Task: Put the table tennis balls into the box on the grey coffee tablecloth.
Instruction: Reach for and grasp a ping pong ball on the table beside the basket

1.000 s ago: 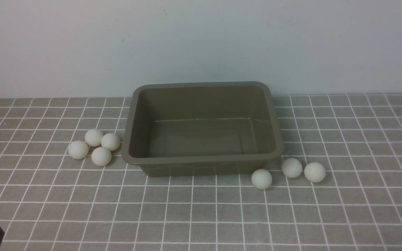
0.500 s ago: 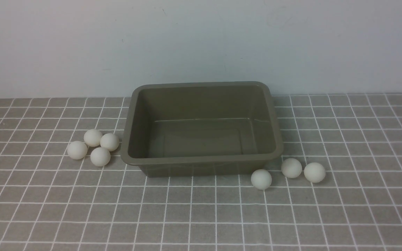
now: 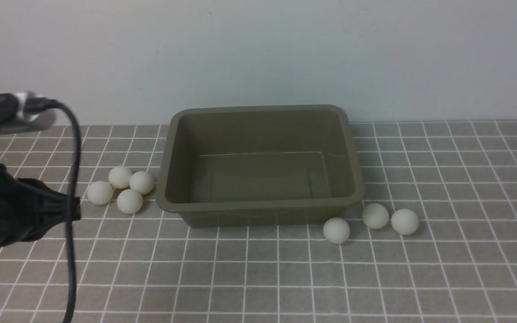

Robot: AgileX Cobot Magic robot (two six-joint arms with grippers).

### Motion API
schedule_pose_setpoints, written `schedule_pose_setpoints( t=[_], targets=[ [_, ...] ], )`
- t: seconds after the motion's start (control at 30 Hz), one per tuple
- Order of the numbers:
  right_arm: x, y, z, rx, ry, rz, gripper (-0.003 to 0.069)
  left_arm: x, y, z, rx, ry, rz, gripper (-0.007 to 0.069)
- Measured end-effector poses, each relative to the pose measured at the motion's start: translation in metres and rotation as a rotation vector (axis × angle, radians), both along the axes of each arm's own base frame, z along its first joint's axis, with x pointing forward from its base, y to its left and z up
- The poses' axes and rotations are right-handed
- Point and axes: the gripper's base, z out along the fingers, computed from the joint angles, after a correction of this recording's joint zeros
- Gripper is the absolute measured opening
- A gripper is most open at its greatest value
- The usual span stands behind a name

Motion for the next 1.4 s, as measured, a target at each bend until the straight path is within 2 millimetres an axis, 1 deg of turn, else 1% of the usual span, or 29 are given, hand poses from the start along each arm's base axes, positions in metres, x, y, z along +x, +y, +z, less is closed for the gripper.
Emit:
schedule_pose_setpoints(
  t=[0.1,0.13,0.17,0.2,0.27,0.3,0.33,0.37,0.47,0.5,0.53,0.63,0.7,0.77,0.83,0.87,0.9,0.97,1.07,1.1,1.17,1.27,1.33,1.4],
  targets=[
    [0.014,0.003,0.002,-0.061,0.127,0.068,-0.0010,0.041,0.000,-0.011,0.037,0.118,-0.025,-0.0005],
    [0.018,0.004,0.000,-0.069,0.166,0.093,-0.0010,0.064,0.000,-0.019,0.037,0.176,-0.028,-0.0005],
    [0.020,0.005,-0.001,-0.070,0.179,0.101,-0.0010,0.078,0.002,-0.021,0.035,0.200,-0.025,-0.0005],
    [0.020,0.005,-0.002,-0.072,0.184,0.107,-0.0010,0.087,0.003,-0.023,0.034,0.214,-0.023,-0.0005],
    [0.021,0.005,-0.003,-0.082,0.193,0.117,-0.0010,0.110,0.011,-0.025,0.032,0.247,-0.011,-0.0005],
    [0.021,0.005,-0.003,-0.087,0.191,0.120,-0.0010,0.126,0.020,-0.030,0.030,0.282,0.009,-0.0005],
    [0.021,0.005,-0.003,-0.089,0.192,0.122,-0.0010,0.128,0.021,-0.030,0.029,0.286,0.011,-0.0005],
    [0.021,0.005,-0.002,-0.092,0.192,0.123,-0.0010,0.142,0.030,-0.031,0.031,0.300,0.027,-0.0005],
    [0.021,0.005,-0.003,-0.093,0.193,0.125,-0.0010,0.154,0.040,-0.035,0.041,0.313,0.044,-0.0005],
    [0.021,0.005,-0.003,-0.094,0.193,0.125,-0.0010,0.161,0.044,-0.040,0.053,0.325,0.048,-0.0005],
    [0.021,0.005,-0.003,-0.094,0.193,0.125,-0.0010,0.161,0.044,-0.040,0.053,0.323,0.048,-0.0005],
    [0.021,0.005,-0.002,-0.097,0.186,0.122,-0.0010,0.174,0.046,-0.059,0.065,0.353,0.045,0.0010],
    [0.021,0.005,-0.002,-0.098,0.181,0.120,-0.0010,0.181,0.048,-0.070,0.076,0.339,0.051,0.0053],
    [0.021,0.005,-0.002,-0.100,0.180,0.119,-0.0010,0.189,0.050,-0.079,0.098,0.310,0.053,0.0121],
    [0.021,0.004,-0.002,-0.103,0.180,0.118,-0.0010,0.196,0.052,-0.087,0.124,0.270,0.051,0.0224],
    [0.022,0.004,-0.002,-0.103,0.180,0.118,-0.0010,0.196,0.052,-0.088,0.124,0.273,0.050,0.0224],
    [0.022,0.004,-0.002,-0.106,0.180,0.117,-0.0010,0.202,0.054,-0.094,0.140,0.242,0.052,0.0316],
    [0.022,0.004,-0.002,-0.108,0.180,0.117,-0.0010,0.209,0.055,-0.107,0.144,0.226,0.060,0.0437],
    [0.022,0.004,-0.002,-0.111,0.180,0.116,-0.0010,0.215,0.056,-0.124,0.138,0.234,0.069,0.0561],
    [0.022,0.004,-0.002,-0.112,0.180,0.116,-0.0010,0.216,0.056,-0.127,0.137,0.239,0.069,0.0582],
    [0.022,0.004,-0.002,-0.111,0.180,0.115,-0.0010,0.217,0.056,-0.139,0.134,0.267,0.066,0.0608],
    [0.022,0.004,-0.002,-0.108,0.181,0.113,-0.0010,0.218,0.056,-0.145,0.133,0.281,0.065,0.0603],
    [0.022,0.004,-0.002,-0.103,0.182,0.109,-0.0010,0.218,0.056,-0.148,0.133,0.288,0.064,0.0570],
    [0.022,0.004,-0.002,-0.101,0.183,0.108,-0.0010,0.218,0.056,-0.151,0.133,0.293,0.064,0.0521]
  ],
)
